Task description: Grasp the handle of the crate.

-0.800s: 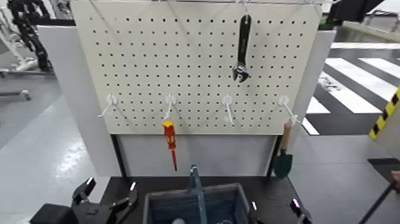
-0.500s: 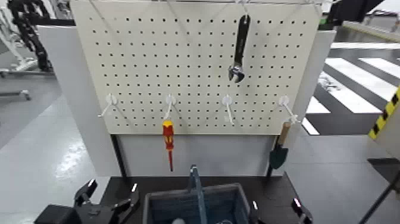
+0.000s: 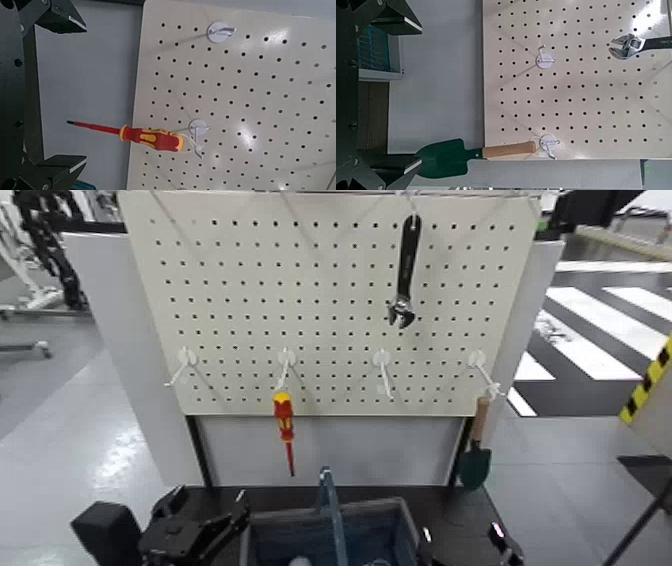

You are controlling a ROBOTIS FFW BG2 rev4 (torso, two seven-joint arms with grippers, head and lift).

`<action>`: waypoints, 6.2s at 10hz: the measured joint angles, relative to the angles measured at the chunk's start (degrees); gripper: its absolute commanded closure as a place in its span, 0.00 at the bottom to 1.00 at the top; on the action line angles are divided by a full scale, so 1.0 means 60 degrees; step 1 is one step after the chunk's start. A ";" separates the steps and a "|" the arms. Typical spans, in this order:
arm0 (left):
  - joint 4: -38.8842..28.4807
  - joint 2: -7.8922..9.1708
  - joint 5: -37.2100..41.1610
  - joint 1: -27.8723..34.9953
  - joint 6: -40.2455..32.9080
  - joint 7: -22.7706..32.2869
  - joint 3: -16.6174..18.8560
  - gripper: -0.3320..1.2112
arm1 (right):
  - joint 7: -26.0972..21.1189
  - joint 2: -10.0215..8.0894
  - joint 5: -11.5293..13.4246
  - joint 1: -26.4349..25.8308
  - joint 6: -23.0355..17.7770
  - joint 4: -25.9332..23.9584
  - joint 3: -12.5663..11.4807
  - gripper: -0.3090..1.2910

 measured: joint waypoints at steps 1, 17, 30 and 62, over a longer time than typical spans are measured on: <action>-0.0032 0.0254 0.0771 -0.0308 0.0748 -0.0443 -0.0055 0.30 | 0.0000 -0.0004 -0.0011 -0.0009 0.0020 0.0005 0.0015 0.29; 0.4130 0.1918 1.1468 -0.4281 0.8346 -0.2202 -0.1455 0.30 | 0.0000 0.0032 -0.0149 -0.0014 -0.0049 0.0111 0.0118 0.29; 0.6122 0.1961 1.1785 -0.5947 0.8391 -0.3419 -0.3169 0.88 | 0.0000 0.0023 -0.0261 -0.0080 -0.0165 0.0199 0.0206 0.29; 0.3475 0.2067 1.3411 -0.3954 0.9187 -0.2899 -0.2834 0.99 | -0.0176 0.0016 -0.0264 -0.0085 -0.0291 0.0234 0.0219 0.29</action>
